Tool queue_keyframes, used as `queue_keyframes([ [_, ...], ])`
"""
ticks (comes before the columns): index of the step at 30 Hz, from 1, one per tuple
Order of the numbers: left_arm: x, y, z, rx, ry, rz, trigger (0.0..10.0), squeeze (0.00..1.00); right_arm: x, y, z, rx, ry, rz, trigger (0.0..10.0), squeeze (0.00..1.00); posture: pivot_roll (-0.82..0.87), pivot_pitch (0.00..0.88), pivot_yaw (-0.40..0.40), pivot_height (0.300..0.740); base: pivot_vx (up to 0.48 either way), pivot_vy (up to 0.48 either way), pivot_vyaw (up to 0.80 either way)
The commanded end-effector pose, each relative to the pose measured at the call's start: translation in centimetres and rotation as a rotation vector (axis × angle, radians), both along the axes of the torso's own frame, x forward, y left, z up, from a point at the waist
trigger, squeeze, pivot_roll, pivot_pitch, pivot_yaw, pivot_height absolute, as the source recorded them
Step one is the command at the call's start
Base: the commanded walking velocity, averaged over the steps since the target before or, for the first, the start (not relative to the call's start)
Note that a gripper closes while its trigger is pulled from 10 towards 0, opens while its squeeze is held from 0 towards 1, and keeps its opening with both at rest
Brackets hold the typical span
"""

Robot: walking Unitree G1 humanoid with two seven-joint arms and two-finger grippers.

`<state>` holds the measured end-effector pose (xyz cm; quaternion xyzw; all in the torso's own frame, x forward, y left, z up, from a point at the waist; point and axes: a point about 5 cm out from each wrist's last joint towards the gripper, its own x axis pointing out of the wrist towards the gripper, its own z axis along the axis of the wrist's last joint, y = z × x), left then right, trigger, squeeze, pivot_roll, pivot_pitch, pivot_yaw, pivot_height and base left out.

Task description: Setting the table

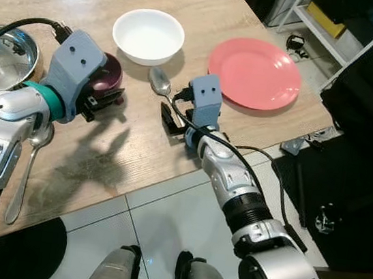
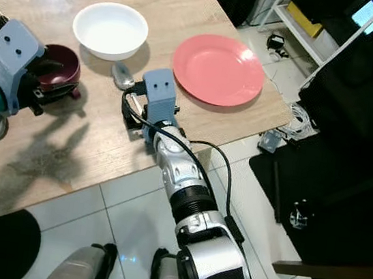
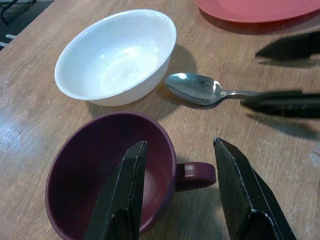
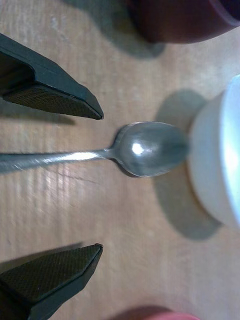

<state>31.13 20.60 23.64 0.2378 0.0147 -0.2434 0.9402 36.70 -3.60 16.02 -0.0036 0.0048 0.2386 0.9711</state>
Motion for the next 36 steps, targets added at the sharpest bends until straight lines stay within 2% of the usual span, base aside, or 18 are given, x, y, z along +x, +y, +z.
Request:
queue_keyframes([
  [1, -0.2, 0.3, -0.5, 0.0, 0.027, 0.007, 10.0, 0.0, 0.0, -0.5, -0.4, -0.006, 0.003, -0.004, 10.0, 0.0, 0.2, 0.164, 0.015, 0.74, 0.0, 0.0, 0.0],
  [6, -0.1, 0.0, -0.5, -0.004, 0.026, 0.001, 10.0, 0.0, -0.2, -0.3, -2.2, -0.059, 0.099, 0.063, 10.0, 0.0, 0.2, 0.161, 0.015, 0.74, 0.0, 0.0, 0.0],
  [7, -0.1, 0.0, -0.6, -0.005, 0.027, 0.001, 10.0, 0.0, -0.5, 0.1, -2.8, -0.047, 0.147, 0.11, 10.0, 0.0, 0.2, 0.159, 0.014, 0.74, 0.0, 0.0, 0.0],
  [11, -0.1, 0.0, -0.6, -0.005, 0.028, 0.002, 10.0, 0.0, -1.1, 0.6, -3.8, -0.032, 0.214, 0.188, 10.0, 0.0, 0.2, 0.154, 0.014, 0.74, 0.0, 0.0, 0.0],
  [12, -0.1, 0.0, -0.6, -0.005, 0.027, 0.005, 10.0, 0.0, -1.4, 0.7, -4.5, -0.049, 0.253, 0.194, 8.9, 0.0, 0.2, 0.152, 0.012, 0.74, 0.0, 0.0, 0.0],
  [13, -0.1, 0.0, -0.6, -0.005, 0.027, 0.005, 10.0, 0.0, -1.4, 0.7, -4.5, -0.049, 0.253, 0.194, 8.9, 0.0, 0.2, 0.152, 0.012, 0.74, 0.0, 0.0, 0.0],
  [14, -0.1, 0.0, -0.6, -0.006, 0.026, 0.006, 10.0, 0.0, -1.4, 0.7, -4.7, -0.052, 0.27, 0.185, 6.0, 0.0, 0.2, 0.152, 0.012, 0.74, 0.0, 0.0, 0.0],
  [15, -0.1, 0.0, -0.6, -0.006, 0.026, 0.006, 10.0, 0.0, -1.4, 0.7, -4.7, -0.052, 0.27, 0.185, 6.0, 0.0, 0.2, 0.152, 0.012, 0.74, 0.0, 0.0, 0.0],
  [16, -0.2, 0.0, -0.6, -0.006, 0.025, 0.006, 10.0, 0.0, -1.3, 0.6, -4.9, -0.05, 0.286, 0.171, 0.0, 0.0, 0.2, 0.145, 0.013, 0.74, 0.0, 0.0, 0.0],
  [26, -0.2, 0.0, -0.6, -0.006, 0.023, 0.009, 10.0, 0.0, -0.7, -0.1, -4.9, -0.066, 0.29, 0.091, 0.0, 0.0, 0.2, 0.137, 0.014, 0.74, 0.0, 0.0, 0.0],
  [28, -0.1, -0.1, -0.7, -0.009, 0.023, 0.009, 10.0, 0.0, -0.3, -0.7, -4.5, -0.106, 0.259, 0.039, 0.0, 0.0, 0.19, 0.134, 0.012, 0.74, 0.0, 0.0, 0.0],
  [36, -0.1, -0.1, -0.8, -0.011, 0.025, 0.009, 10.0, 0.0, -0.3, -0.8, -4.3, -0.138, 0.234, 0.026, 0.0, 0.0, 0.19, 0.133, 0.011, 0.74, 0.0, 0.0, 0.0],
])
